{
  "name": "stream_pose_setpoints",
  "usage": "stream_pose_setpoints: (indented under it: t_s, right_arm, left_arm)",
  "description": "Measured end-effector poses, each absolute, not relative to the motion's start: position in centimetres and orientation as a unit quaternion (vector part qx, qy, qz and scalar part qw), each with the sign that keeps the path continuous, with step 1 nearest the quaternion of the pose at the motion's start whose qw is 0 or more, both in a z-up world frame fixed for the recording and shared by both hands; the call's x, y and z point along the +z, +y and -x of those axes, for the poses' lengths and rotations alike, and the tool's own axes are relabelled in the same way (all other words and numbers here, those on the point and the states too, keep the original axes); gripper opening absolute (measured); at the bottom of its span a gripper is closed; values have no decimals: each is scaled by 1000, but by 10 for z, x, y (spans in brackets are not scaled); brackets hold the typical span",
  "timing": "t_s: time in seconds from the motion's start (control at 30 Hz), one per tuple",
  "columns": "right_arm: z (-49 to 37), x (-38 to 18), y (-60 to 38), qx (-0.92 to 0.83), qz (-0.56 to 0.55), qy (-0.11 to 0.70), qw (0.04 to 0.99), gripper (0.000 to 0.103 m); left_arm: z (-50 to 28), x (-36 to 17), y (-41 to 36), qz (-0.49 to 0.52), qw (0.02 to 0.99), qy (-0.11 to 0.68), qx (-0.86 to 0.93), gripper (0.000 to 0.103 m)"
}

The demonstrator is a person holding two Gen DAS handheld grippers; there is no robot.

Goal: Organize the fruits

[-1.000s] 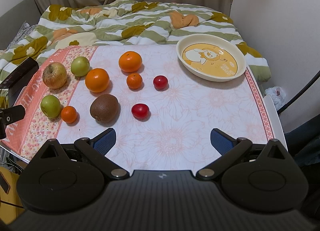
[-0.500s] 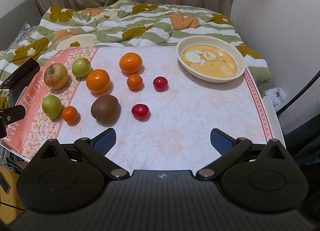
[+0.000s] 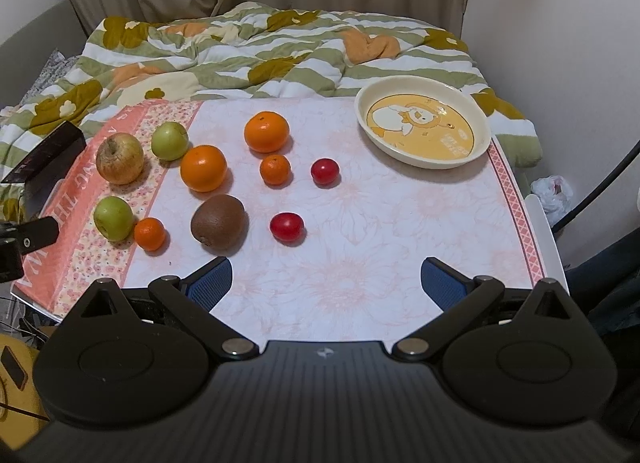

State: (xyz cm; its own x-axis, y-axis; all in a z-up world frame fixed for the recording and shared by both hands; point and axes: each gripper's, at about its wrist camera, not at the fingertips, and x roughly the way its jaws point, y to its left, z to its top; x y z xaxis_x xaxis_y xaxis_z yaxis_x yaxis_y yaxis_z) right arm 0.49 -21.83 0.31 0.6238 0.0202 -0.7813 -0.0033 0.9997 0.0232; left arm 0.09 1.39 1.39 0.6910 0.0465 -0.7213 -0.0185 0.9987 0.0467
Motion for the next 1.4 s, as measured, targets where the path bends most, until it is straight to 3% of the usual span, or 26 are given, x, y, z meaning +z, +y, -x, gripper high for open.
stream_pose_setpoints:
  t_s: [0.37, 0.8, 1.17, 1.4]
  right_arm:
    - [-16, -7, -211, 17, -44, 429, 902, 103]
    - [-34, -50, -175, -40, -136, 439, 887, 103]
    - [-52, -77, -147, -70, -163, 431, 885, 103]
    - [-63, -89, -137, -76, -169, 433, 882, 103]
  left_arm:
    - [-20, 2, 31, -26, 921, 388, 15, 103]
    - [-80, -53, 62, -32, 897, 438, -60, 101]
    - [-104, -86, 68, -24, 879, 464, -108, 88]
    - [-114, -96, 69, -22, 873, 471, -124, 70]
